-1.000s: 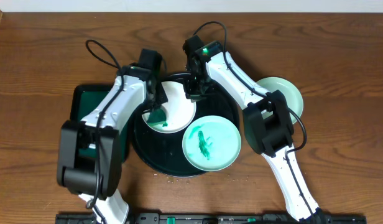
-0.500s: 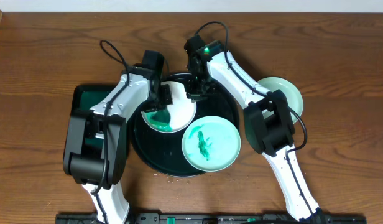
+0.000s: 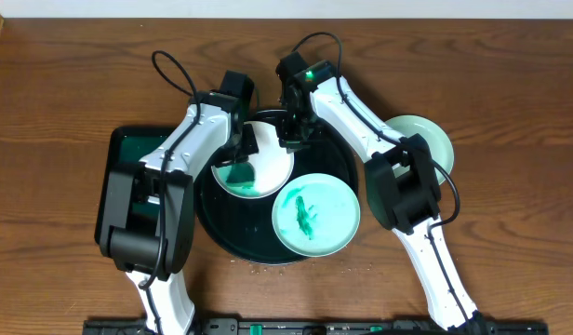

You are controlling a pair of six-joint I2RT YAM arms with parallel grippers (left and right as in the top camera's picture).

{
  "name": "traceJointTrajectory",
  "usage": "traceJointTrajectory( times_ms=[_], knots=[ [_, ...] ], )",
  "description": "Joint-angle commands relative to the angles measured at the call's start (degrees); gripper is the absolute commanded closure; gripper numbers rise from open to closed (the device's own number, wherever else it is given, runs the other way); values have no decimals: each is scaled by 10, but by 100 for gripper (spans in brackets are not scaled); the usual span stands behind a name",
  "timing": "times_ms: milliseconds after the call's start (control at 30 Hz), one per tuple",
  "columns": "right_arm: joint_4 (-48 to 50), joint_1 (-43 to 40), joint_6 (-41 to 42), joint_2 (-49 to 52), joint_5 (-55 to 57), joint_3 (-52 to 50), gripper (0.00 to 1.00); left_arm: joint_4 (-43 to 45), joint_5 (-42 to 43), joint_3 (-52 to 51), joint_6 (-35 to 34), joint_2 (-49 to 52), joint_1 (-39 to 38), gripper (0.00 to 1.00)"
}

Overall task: Clean dirty plates on tray and stack at the side
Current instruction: 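Bring the sponge onto the white plate and scrub with the left gripper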

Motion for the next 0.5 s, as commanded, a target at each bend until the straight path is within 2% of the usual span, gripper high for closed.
traceJointTrajectory(
  times_ms=[0,133,200,233,300,400,467],
  knots=[
    [6,-19,11,28,98,-23,99,-12,-53,3,-30,-12,3,93],
    [7,-19,11,28,98,-23,99,15,-29,-21,-21,-10,-5,93],
    [8,-19,11,28,96,-23,99,39,52,-27,35,-5,-12,93],
    [8,-19,11,28,94,-23,99,61,135,-28,90,1,-19,93],
    [8,-19,11,28,94,-23,99,84,223,-28,143,6,-26,93],
    [8,-19,11,28,94,-23,99,119,339,-28,198,7,-29,93],
    [8,-19,9,28,94,-23,99,135,374,-28,200,7,-28,93]
  ],
)
